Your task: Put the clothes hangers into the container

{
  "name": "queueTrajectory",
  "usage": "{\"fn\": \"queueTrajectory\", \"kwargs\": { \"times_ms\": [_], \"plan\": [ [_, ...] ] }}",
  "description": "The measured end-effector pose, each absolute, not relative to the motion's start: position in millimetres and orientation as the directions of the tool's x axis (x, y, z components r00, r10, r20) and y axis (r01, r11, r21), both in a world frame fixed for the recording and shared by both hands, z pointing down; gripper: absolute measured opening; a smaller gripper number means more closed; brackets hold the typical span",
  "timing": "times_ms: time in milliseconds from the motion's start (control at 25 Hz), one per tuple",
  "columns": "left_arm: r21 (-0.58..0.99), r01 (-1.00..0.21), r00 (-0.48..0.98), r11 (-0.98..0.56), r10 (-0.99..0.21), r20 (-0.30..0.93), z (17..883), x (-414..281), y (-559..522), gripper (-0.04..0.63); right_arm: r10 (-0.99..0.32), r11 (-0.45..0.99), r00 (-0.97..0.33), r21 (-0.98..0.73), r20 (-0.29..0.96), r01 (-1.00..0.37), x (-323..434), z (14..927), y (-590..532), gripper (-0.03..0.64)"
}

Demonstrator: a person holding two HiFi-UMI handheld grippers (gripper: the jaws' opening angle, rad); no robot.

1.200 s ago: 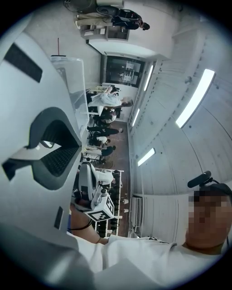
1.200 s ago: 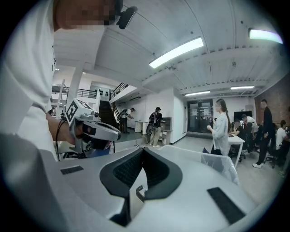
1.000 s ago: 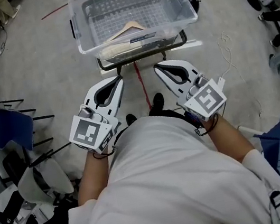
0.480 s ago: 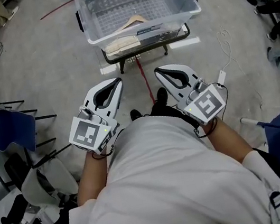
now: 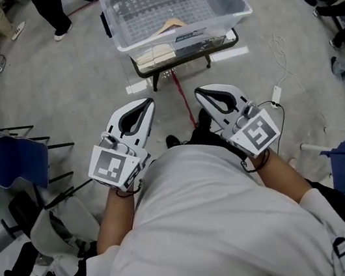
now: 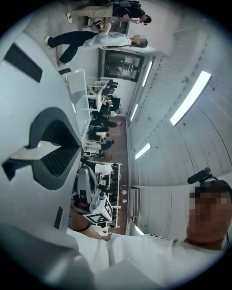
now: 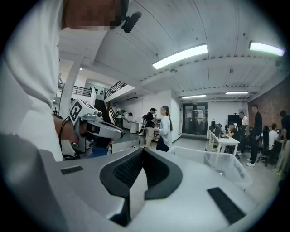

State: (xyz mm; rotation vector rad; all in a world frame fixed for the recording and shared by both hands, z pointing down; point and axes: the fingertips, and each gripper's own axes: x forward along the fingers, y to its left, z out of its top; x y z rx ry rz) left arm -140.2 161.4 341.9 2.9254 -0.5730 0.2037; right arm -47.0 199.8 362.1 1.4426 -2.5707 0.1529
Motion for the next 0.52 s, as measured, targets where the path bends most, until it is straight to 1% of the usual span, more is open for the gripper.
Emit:
{"fn": "queueTrajectory", "kwargs": {
  "times_ms": [520],
  "plan": [
    [0.136, -0.393, 0.915, -0.909, -0.373, 0.152, 336.9, -138.4, 157.3, 0.015, -0.836, 0.519, -0.503, 0.019, 0.218, -0.854, -43.9, 355.1, 195.2, 0.019]
  ]
}}
